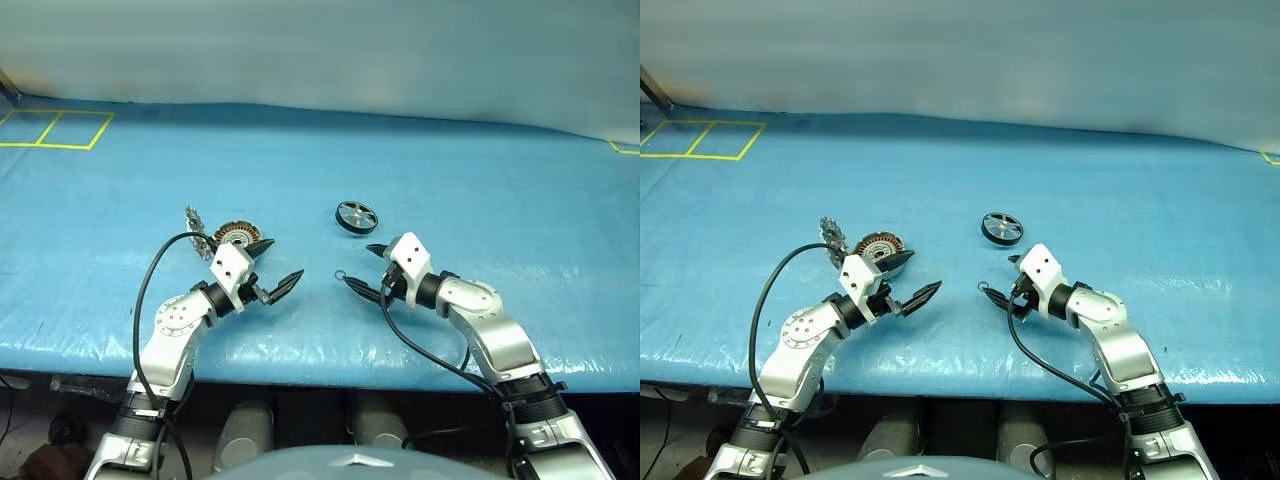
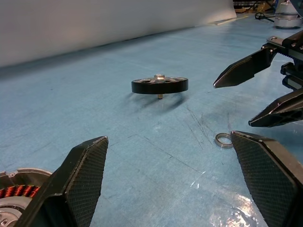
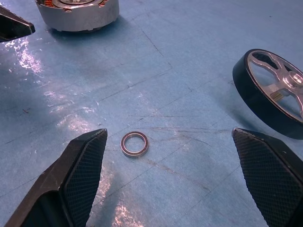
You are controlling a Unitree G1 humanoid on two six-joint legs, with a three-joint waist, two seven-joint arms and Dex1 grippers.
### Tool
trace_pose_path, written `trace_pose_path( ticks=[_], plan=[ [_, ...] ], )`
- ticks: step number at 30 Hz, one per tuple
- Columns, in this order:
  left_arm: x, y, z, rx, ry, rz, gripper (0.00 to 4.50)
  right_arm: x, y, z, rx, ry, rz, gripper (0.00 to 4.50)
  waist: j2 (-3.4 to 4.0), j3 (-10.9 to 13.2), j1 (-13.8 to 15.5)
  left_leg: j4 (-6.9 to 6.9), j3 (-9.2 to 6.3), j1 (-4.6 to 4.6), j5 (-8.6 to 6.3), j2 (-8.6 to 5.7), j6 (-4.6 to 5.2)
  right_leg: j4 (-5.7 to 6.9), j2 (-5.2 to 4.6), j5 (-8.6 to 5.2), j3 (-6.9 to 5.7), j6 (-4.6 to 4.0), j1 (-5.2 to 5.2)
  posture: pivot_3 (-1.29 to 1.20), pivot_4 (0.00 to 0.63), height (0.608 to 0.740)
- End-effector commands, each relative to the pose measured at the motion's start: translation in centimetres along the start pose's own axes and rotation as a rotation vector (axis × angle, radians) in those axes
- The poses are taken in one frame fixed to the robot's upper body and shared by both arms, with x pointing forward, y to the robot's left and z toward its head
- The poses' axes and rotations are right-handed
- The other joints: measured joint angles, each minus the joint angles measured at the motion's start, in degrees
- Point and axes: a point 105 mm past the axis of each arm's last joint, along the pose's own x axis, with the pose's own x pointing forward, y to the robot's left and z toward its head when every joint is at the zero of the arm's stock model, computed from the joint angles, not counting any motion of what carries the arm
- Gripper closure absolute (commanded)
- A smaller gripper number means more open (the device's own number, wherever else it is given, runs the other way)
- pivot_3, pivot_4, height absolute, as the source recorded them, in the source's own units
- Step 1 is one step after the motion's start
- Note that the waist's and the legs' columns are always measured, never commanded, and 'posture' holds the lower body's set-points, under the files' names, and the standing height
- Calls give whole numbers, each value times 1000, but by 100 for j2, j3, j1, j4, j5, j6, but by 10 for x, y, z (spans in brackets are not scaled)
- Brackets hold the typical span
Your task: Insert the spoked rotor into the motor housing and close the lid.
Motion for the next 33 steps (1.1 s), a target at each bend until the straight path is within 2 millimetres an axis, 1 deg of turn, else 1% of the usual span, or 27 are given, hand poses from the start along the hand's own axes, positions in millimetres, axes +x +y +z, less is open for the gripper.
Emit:
trace_pose_path(
  ticks=[1, 33],
  plan=[
    [-1, 1, 14, 23, -42, -5, 0, -2, -3, 14, -26, -48, -10, 44, 0, 0, 0, 0, 0, 0, 0, 0, 0, 0, 0, 0, 0, 0, 0, 0, 150, 740],
    [-3, -1, 13, -12, -28, -13, 0, -1, -2, 13, -26, -40, -5, 44, 0, 0, 0, -1, 0, 0, 0, 0, 0, -1, 0, -1, 0, -1, -2, 0, 150, 740]
  ],
)
